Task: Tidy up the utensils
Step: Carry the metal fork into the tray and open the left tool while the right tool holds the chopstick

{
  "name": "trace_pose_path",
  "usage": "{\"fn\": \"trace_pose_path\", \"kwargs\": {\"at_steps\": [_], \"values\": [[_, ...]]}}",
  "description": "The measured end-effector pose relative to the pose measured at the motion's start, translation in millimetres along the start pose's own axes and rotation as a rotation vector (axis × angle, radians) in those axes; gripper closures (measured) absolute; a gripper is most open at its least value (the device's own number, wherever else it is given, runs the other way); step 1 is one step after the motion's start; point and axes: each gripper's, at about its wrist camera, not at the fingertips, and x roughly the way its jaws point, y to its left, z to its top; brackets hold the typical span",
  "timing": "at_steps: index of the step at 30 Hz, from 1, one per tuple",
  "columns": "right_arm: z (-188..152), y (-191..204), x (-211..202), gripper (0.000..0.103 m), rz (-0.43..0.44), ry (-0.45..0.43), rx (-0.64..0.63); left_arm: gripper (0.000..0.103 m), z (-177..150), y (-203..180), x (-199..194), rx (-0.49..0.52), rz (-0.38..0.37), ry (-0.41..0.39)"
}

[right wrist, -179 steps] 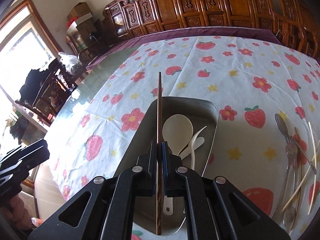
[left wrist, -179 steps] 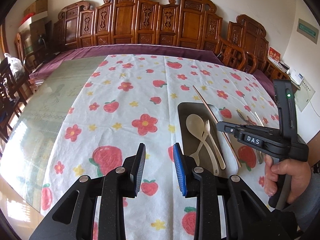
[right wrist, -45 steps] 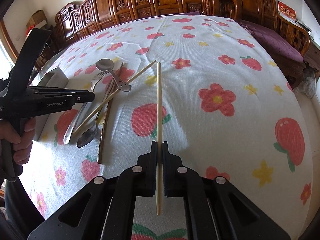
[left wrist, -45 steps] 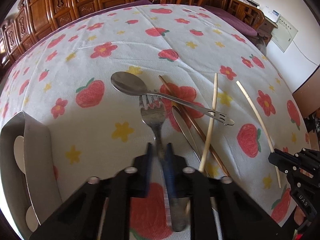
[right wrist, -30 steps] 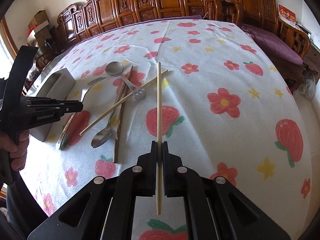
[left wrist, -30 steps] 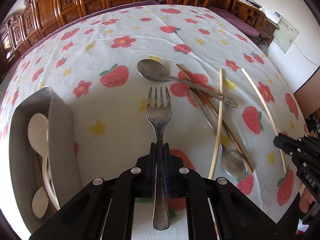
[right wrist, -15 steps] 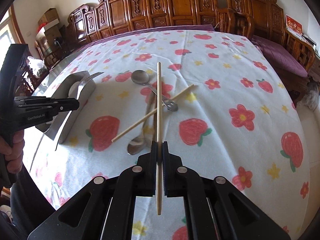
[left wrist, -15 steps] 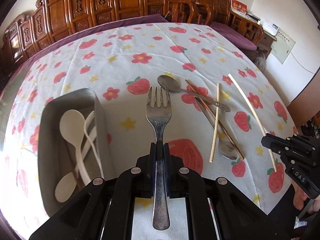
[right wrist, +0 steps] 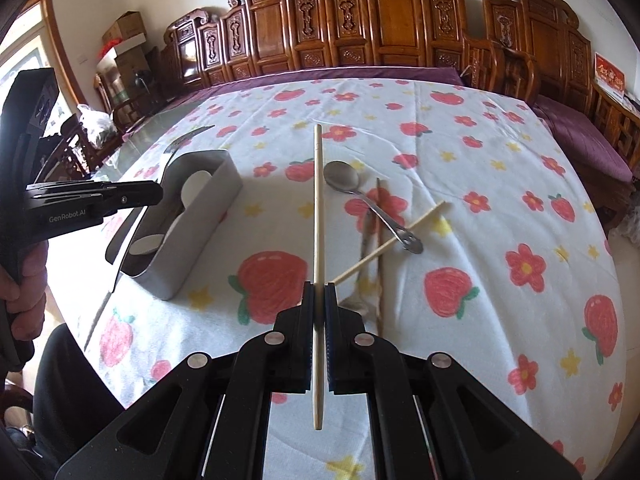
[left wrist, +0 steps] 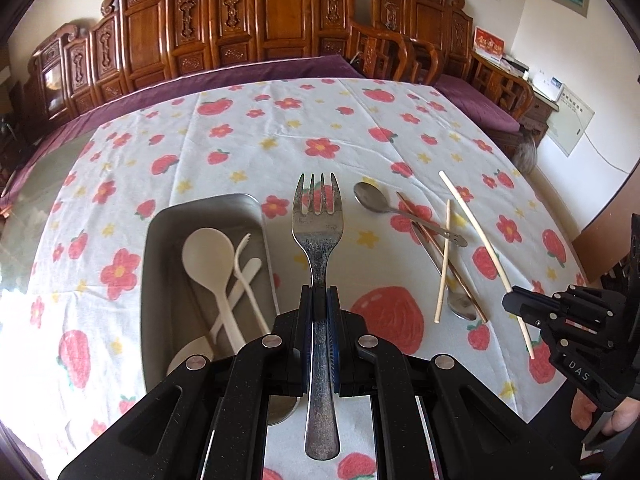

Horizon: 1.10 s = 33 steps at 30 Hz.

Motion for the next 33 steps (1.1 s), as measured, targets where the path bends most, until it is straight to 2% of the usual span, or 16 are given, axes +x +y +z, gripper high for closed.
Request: {"fn": "trace_pose_path", "kwargs": {"at_steps": [13,24,33], "values": [[13,37,7,0.097,0.044,-0.006,-0.038,0.097,0,42,-19,-0.048,0.033,-0.031],[11,33,3,0.097,0.03,0.001,-0.033,0.097,-5,83,20,-0.108,0.085,0.038],[7,21,6,0.097,0.021,0.013,-0.016,0.097,-8,91,47,-0.118,0.102,0.082]]}}
